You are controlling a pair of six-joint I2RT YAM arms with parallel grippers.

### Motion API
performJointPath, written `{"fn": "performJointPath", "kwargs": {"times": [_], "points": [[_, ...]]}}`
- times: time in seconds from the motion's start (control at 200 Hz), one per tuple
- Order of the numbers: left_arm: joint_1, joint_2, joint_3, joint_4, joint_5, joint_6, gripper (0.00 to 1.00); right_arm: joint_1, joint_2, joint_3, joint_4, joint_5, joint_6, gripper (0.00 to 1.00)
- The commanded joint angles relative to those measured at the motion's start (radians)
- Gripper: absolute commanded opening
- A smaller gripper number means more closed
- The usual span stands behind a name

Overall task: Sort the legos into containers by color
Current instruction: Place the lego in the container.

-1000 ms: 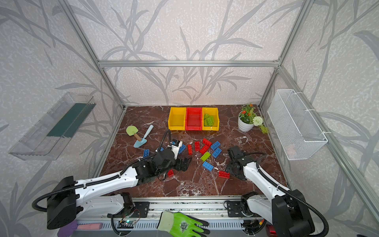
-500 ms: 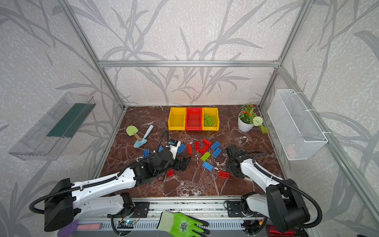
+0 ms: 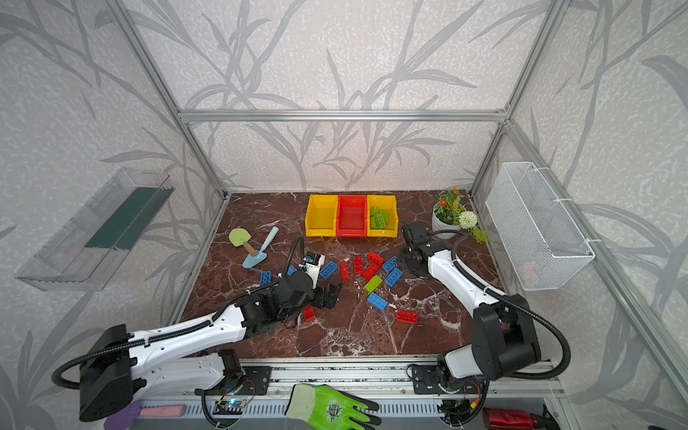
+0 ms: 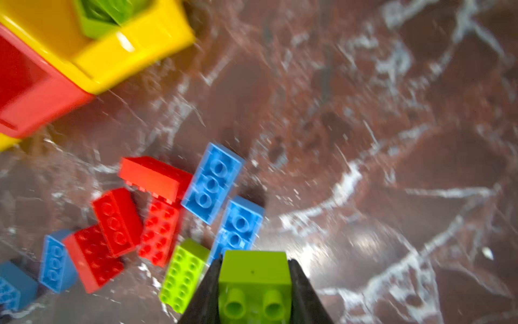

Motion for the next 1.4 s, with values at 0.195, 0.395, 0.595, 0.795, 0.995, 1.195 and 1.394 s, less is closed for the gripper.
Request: {"fn": "performJointPath", "kwargs": {"times": [0.195,0.395,0.595,0.795,0.995,1.195,1.394], "points": [[0.062,0.054,0.091,-0.090,-0.078,-0.016,0.99,-0.005,0.470,0.606,-0.027,-0.079,-0.200,0.26],[0.093,0.078,0.139,-0.155,-0.122,-0.027,0.99,-0.028,0.791,1.044,-0.144,-0.130,-0.238,0.26],[0.105,0.072,0.161,-0.211,-0.153,-0.047,0.99,-0.034,1.082,1.544,-0.351,-0.122,-0.268,0.33],[0.107,0.038,0.152,-0.232,-0.156,-0.064,0.99,-0.035,1.135,1.700,-0.428,-0.135,-0.275,0.58],[0.108,-0.021,0.108,-0.216,-0.138,-0.076,0.99,-0.024,0.897,1.361,-0.361,-0.136,-0.299,0.58],[0.108,-0.105,0.041,-0.179,-0.109,-0.093,0.99,0.020,0.530,0.781,-0.178,-0.098,-0.313,0.58],[0.105,-0.169,-0.020,-0.158,-0.053,-0.110,0.99,0.068,0.193,0.228,0.003,-0.128,-0.208,0.61]]}}
